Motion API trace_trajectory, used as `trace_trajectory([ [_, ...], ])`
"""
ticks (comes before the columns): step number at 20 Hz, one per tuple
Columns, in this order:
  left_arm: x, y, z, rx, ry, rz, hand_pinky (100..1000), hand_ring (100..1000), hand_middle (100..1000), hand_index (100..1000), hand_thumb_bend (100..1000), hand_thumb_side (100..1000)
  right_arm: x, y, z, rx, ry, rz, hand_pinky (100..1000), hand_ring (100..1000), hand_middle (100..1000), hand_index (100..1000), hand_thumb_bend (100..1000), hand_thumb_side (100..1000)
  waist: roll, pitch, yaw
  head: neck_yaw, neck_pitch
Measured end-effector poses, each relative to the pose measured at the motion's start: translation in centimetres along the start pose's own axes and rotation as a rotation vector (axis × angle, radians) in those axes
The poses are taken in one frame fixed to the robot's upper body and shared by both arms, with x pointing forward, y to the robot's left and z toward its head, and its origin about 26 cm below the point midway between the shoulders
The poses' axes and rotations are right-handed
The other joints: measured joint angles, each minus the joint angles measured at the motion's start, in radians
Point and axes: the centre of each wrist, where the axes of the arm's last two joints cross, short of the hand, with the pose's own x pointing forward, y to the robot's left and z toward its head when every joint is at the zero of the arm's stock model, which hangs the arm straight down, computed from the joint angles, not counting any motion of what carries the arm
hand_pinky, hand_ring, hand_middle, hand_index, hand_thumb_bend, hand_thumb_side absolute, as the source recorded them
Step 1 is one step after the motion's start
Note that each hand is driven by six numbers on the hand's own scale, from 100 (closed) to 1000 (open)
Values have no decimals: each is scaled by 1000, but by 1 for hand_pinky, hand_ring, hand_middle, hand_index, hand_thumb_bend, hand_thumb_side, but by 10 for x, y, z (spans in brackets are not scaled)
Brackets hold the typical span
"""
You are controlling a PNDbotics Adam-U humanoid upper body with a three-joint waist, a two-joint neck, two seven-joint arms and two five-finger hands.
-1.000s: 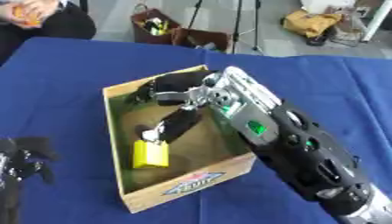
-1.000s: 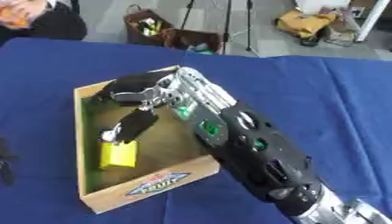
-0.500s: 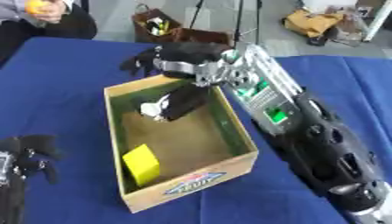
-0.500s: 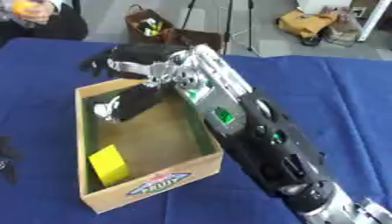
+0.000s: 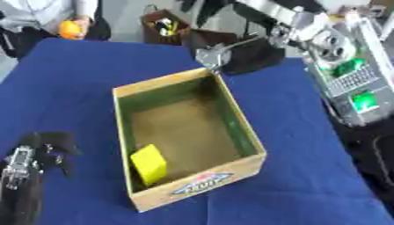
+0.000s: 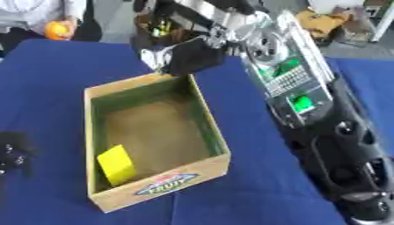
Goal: Pick up objects on the table and place them in the box.
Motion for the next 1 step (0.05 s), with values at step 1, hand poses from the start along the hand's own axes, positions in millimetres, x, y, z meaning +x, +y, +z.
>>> trace_trajectory([
  [1,0,0,1,0,2,0,266,510,467,638,100,991,1,-4,6,-27,8,5,663,600,693,816,100,198,1,0,-3,2,2],
])
